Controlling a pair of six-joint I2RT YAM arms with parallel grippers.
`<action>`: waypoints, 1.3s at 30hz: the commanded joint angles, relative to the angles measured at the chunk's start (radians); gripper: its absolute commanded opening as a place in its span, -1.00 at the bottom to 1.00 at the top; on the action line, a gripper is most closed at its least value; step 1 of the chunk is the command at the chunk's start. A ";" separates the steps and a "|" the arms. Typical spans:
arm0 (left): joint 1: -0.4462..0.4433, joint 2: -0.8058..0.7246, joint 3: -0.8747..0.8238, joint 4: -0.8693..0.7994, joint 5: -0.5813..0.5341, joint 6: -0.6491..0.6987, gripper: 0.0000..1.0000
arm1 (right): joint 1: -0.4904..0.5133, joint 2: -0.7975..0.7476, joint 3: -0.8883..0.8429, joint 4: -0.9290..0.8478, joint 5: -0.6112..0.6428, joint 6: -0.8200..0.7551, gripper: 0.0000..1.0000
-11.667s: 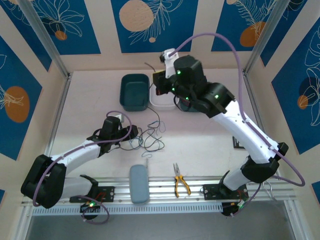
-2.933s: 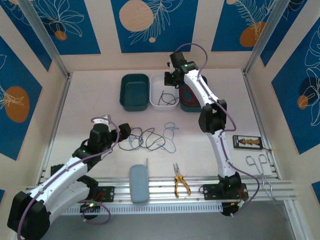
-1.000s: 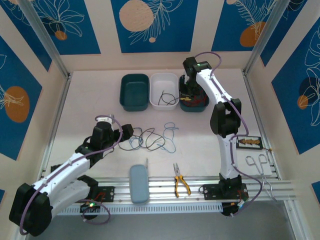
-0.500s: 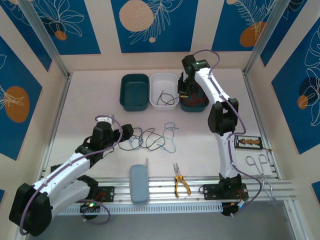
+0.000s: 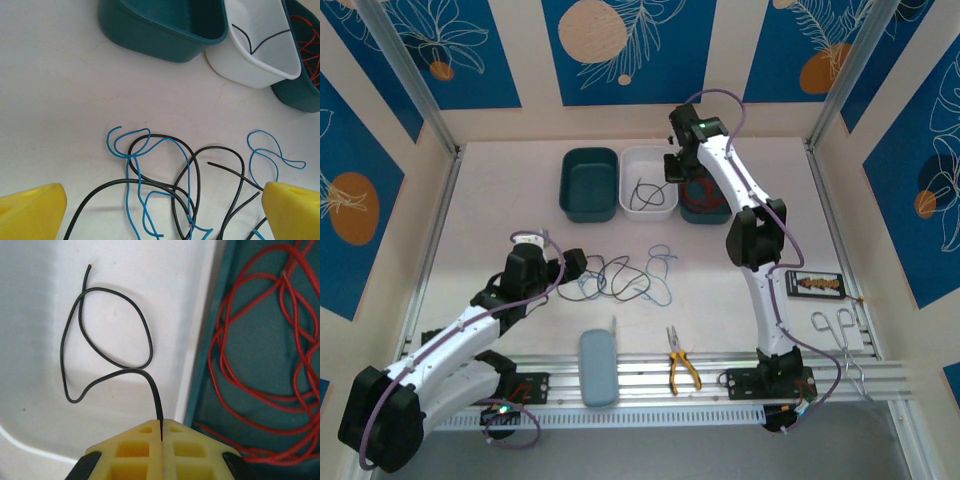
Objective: Untangle the cables
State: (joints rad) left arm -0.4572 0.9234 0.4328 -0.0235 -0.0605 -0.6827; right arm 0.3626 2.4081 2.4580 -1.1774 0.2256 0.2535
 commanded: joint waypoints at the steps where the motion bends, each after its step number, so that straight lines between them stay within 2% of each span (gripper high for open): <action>1: 0.009 -0.004 -0.010 0.002 0.007 -0.008 1.00 | 0.025 0.052 0.020 0.072 0.066 -0.079 -1.00; 11: 0.009 0.000 -0.007 0.000 0.011 -0.009 1.00 | 0.083 0.195 0.112 0.133 0.164 -0.157 -1.00; 20: 0.009 0.019 -0.007 0.011 0.013 -0.010 1.00 | 0.088 0.236 0.108 0.124 0.230 -0.171 -1.00; 23: 0.009 0.028 -0.009 0.020 0.017 -0.013 1.00 | 0.090 0.219 0.110 0.118 0.252 -0.177 -0.72; 27: 0.010 0.036 -0.012 0.030 0.021 -0.014 1.00 | 0.091 0.180 0.099 0.120 0.262 -0.184 -0.46; 34: 0.010 0.038 -0.012 0.036 0.024 -0.011 1.00 | 0.107 0.122 0.078 0.149 0.297 -0.201 -0.22; 39: 0.010 0.035 -0.011 0.035 0.024 -0.011 1.00 | 0.115 0.109 0.085 0.156 0.313 -0.205 -0.13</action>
State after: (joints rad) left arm -0.4564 0.9581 0.4328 -0.0074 -0.0525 -0.6834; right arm 0.4660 2.5752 2.5374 -1.0309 0.5114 0.0559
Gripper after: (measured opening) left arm 0.998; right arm 0.428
